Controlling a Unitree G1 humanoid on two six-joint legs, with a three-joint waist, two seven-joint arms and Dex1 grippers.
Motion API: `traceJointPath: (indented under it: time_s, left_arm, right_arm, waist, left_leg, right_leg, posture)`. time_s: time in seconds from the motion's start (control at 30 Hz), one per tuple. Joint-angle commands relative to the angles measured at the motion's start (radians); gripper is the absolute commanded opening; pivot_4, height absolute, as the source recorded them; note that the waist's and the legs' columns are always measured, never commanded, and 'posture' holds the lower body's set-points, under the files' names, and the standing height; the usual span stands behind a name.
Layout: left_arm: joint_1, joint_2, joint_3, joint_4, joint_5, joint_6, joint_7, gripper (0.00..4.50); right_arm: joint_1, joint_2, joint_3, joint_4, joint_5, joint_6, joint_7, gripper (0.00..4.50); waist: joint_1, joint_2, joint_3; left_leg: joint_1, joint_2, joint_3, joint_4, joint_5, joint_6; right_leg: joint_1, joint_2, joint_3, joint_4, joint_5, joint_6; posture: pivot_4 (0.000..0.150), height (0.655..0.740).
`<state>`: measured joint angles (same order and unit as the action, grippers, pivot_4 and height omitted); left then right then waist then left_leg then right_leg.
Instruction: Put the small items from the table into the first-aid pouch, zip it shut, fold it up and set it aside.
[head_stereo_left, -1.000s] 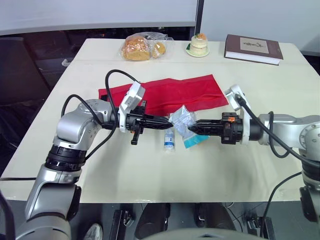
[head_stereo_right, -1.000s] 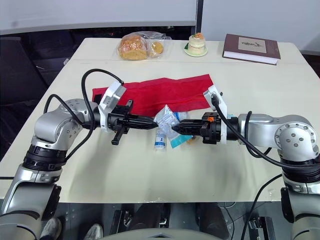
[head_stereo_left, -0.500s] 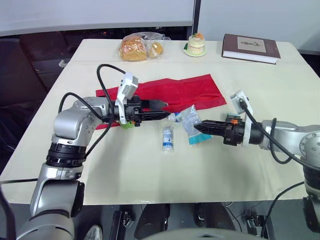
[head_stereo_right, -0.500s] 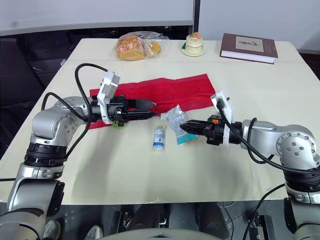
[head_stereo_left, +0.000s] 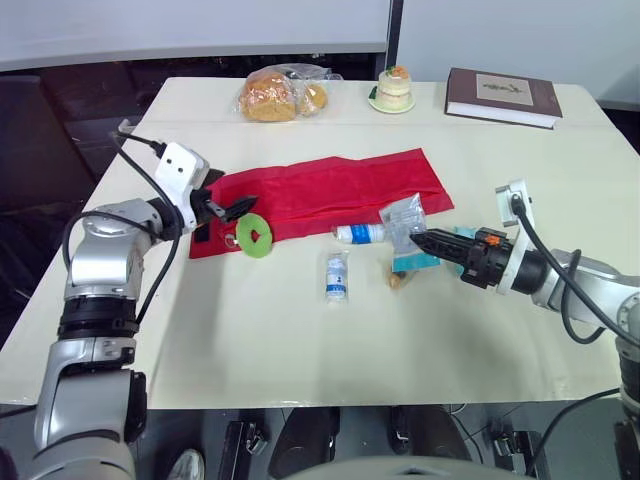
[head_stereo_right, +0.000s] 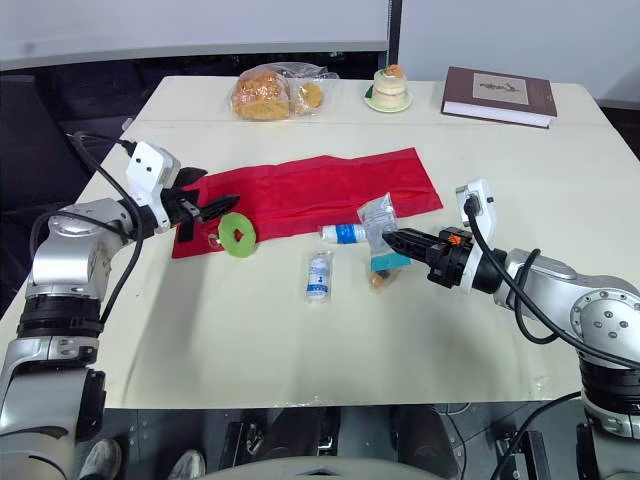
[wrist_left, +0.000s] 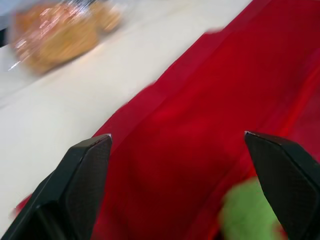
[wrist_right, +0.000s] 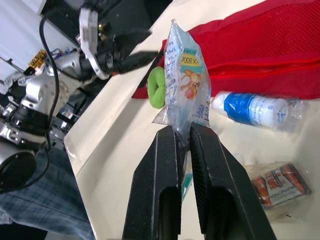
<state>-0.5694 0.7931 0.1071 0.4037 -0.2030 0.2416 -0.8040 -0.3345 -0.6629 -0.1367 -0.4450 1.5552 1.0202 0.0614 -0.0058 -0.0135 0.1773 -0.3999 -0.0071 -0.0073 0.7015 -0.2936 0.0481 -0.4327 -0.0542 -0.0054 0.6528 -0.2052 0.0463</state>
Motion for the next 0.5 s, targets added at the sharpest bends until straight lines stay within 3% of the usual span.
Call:
traceJointPath:
  time_s: [0.03, 0.23, 0.5]
  left_arm:
    - [0.028, 0.039, 0.042, -0.001, 0.024, -0.069, 0.011, 4.47]
    - [0.087, 0.055, 0.035, 0.020, 0.035, -0.121, -0.021, 4.47]
    - [0.049, 0.039, -0.058, 0.130, 0.117, -0.206, -0.072, 4.47]
  right_arm:
    - [0.008, -0.002, -0.030, -0.046, 0.023, -0.035, -0.008, 0.00]
    - [0.024, -0.003, -0.028, -0.054, 0.026, -0.060, -0.021, 0.00]
    - [0.021, -0.002, -0.019, -0.046, 0.013, -0.076, -0.020, 0.00]
  waist:
    - [0.000, 0.000, 0.000]
    - [0.000, 0.000, 0.000]
    - [0.003, -0.001, 0.000]
  left_leg:
    - [0.000, 0.000, 0.000, 0.000, 0.000, 0.000]
    - [0.000, 0.000, -0.001, 0.000, 0.000, 0.000]
    - [0.000, 0.000, 0.000, 0.000, 0.000, 0.000]
  right_leg:
    - [0.000, 0.000, 0.000, 0.000, 0.000, 0.000]
    - [0.000, -0.002, 0.000, 0.000, 0.000, 0.000]
    - [0.000, -0.002, -0.001, 0.000, 0.000, 0.000]
  posture:
    - [0.150, 0.7289]
    - [0.150, 0.7289]
    - [0.150, 0.7289]
